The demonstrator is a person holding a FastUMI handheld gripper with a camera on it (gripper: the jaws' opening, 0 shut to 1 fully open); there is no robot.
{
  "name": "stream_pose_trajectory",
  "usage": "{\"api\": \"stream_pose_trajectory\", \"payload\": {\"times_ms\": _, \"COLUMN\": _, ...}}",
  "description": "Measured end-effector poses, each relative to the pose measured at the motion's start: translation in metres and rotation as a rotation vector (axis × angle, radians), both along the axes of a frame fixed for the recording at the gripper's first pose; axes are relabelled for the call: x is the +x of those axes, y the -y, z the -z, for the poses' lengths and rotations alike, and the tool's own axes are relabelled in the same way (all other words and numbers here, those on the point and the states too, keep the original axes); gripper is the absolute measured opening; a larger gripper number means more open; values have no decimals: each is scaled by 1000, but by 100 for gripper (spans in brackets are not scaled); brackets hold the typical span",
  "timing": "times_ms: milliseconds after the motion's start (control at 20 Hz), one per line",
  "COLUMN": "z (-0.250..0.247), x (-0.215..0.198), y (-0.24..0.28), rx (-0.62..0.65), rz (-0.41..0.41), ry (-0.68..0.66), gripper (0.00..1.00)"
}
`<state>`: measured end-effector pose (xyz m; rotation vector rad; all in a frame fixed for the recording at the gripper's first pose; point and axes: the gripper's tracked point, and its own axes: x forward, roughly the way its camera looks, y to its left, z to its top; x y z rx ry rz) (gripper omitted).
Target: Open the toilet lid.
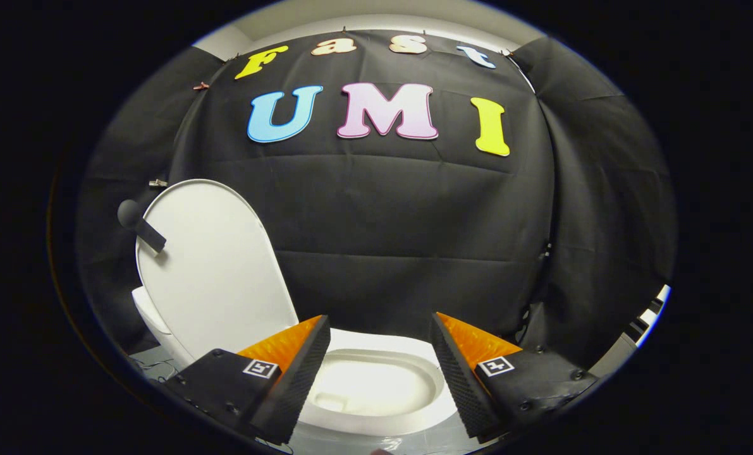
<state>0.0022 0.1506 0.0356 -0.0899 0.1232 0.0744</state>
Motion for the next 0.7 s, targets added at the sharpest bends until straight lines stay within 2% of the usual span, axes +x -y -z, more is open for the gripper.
{"api": "stream_pose_trajectory", "payload": {"times_ms": 700, "z": 12, "x": 2, "y": -4, "rx": 6, "rz": -23, "ry": -29, "gripper": 99}}
